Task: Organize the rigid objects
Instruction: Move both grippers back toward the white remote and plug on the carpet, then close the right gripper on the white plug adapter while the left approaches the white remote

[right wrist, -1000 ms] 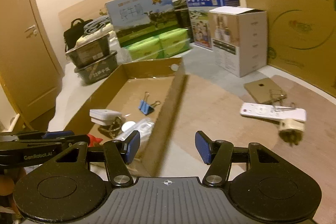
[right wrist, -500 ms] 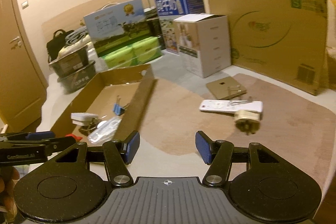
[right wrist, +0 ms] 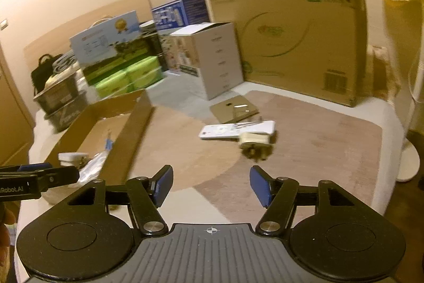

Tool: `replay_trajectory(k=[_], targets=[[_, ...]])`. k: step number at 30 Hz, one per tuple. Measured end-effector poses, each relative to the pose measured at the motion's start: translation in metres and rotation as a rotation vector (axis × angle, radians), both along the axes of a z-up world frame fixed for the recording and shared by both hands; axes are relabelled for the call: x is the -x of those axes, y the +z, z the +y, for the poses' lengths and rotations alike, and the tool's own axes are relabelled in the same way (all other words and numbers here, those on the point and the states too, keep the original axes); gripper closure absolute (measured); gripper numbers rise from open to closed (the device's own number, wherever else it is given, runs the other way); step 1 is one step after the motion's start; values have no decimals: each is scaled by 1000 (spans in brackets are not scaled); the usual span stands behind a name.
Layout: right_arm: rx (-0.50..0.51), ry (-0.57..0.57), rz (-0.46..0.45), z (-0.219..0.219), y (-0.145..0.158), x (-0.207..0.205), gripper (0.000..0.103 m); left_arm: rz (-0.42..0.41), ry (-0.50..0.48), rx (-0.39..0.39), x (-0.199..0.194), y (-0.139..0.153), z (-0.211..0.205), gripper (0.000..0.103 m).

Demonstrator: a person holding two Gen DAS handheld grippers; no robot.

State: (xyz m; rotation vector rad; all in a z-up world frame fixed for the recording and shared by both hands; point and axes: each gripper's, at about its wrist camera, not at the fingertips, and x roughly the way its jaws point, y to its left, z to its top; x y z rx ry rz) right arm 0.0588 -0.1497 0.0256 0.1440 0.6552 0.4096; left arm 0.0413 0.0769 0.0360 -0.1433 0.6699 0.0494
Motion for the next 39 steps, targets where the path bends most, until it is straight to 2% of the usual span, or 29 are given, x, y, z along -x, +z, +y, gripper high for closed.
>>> replay_trajectory(k=[9, 19, 31, 39], targets=[[0, -55, 14, -20, -8, -19, 31, 9, -72, -12, -35, -5, -22, 17], [18, -44, 29, -20, -26, -60, 25, 23, -121, -27, -80, -16, -31, 17], [27, -15, 62, -3, -61, -123, 24, 43, -130, -25, -134, -35, -30, 17], [19, 5, 92, 6, -86, -152, 24, 54, -129, -19, -156, -48, -33, 17]])
